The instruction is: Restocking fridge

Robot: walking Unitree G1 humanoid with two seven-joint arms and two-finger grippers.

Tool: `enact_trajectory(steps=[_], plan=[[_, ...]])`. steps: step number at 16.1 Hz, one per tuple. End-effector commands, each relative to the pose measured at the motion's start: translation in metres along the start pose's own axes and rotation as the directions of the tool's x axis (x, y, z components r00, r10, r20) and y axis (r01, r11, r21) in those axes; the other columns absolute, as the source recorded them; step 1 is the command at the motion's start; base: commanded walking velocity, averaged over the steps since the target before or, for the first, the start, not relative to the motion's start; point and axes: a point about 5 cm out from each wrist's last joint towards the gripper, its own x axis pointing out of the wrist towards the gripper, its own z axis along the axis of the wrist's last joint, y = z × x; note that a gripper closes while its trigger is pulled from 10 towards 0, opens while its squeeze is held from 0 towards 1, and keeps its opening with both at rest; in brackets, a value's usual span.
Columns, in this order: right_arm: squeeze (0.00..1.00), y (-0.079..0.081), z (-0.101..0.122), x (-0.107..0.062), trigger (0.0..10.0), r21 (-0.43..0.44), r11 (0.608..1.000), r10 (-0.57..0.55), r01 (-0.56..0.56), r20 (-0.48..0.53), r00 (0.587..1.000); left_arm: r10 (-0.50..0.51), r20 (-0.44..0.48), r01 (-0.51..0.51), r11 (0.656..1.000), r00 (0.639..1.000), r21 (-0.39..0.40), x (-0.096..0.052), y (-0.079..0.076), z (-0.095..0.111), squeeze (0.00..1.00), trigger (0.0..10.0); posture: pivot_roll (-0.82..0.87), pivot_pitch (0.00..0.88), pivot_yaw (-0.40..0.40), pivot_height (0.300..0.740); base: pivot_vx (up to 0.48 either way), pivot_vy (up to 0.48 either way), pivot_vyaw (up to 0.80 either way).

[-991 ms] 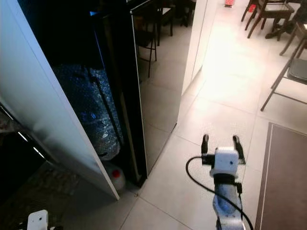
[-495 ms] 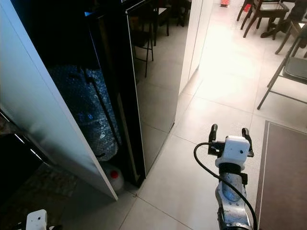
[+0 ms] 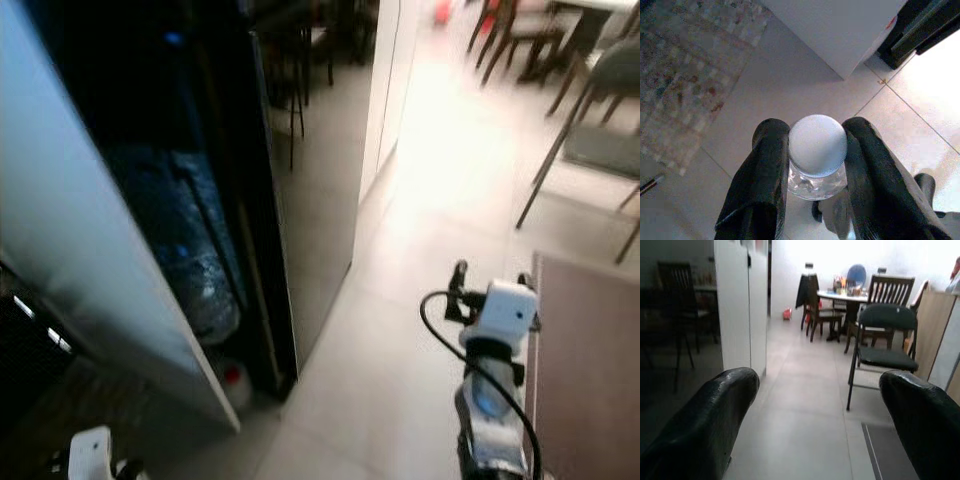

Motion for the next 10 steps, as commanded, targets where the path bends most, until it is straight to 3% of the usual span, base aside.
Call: enact_trajectory(steps=[1, 3, 7, 10], plan=[[0.0, 0.006, 0.007, 0.003, 10.0, 0.011, 1.0, 0.015, -0.016, 0.026, 1.0, 0.013, -0.014, -0.012, 1.0, 1.0, 0.016, 0.0, 0.005, 0.0, 0.0, 10.0, -0.06, 0.0, 0.042, 0.74, 0.0, 0.334, 0.0], [0.0, 0.005, 0.006, 0.003, 10.0, 0.016, 1.0, 0.013, -0.013, 0.012, 1.0, 0.011, -0.009, -0.01, 1.0, 1.0, 0.016, 0.001, 0.004, 0.003, 0.0, 10.0, -0.06, 0.0, 0.042, 0.74, 0.0, 0.334, 0.0], [0.0, 0.006, 0.004, 0.003, 10.0, 0.021, 1.0, 0.013, -0.013, 0.001, 1.0, 0.004, -0.009, -0.004, 1.0, 1.0, 0.018, 0.002, -0.002, 0.006, 0.0, 10.0, -0.06, 0.0, 0.041, 0.74, 0.0, 0.333, -0.73], [0.0, 0.007, 0.004, 0.004, 10.0, 0.02, 1.0, 0.015, -0.015, 0.002, 1.0, -0.001, -0.014, 0.001, 1.0, 1.0, 0.02, 0.003, -0.006, 0.004, 0.0, 10.0, -0.05, 0.0, 0.041, 0.74, 0.0, 0.334, 0.0]])
